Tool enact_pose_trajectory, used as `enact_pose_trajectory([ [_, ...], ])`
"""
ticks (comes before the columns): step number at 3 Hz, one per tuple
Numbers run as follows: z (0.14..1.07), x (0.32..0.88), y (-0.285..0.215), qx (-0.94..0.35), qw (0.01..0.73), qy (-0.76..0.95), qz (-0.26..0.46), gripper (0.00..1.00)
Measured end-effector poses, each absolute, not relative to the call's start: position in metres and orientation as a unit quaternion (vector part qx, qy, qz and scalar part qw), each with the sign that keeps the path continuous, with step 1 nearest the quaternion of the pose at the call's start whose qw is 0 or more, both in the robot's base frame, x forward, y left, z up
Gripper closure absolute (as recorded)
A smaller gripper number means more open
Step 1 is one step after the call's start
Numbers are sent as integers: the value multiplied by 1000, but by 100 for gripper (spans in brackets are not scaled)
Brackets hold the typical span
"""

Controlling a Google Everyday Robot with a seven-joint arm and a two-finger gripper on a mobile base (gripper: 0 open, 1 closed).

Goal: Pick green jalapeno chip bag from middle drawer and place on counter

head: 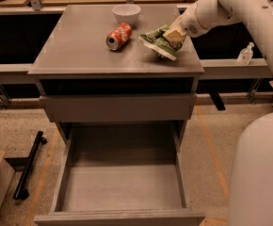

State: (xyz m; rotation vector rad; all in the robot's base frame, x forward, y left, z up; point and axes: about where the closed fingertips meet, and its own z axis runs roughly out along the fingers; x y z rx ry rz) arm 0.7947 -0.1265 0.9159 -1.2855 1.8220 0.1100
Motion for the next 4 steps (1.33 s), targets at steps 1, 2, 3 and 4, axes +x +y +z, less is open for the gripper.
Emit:
enact_pose_trajectory([
  [1, 899, 796, -127, -516, 437, 736, 50, 59],
  [2, 918, 784, -115, -530, 463, 709, 56, 36],
  [3, 917, 783, -109, -535, 464, 703, 58, 12],
  [4, 916, 783, -107, -536, 464, 703, 60, 0],
])
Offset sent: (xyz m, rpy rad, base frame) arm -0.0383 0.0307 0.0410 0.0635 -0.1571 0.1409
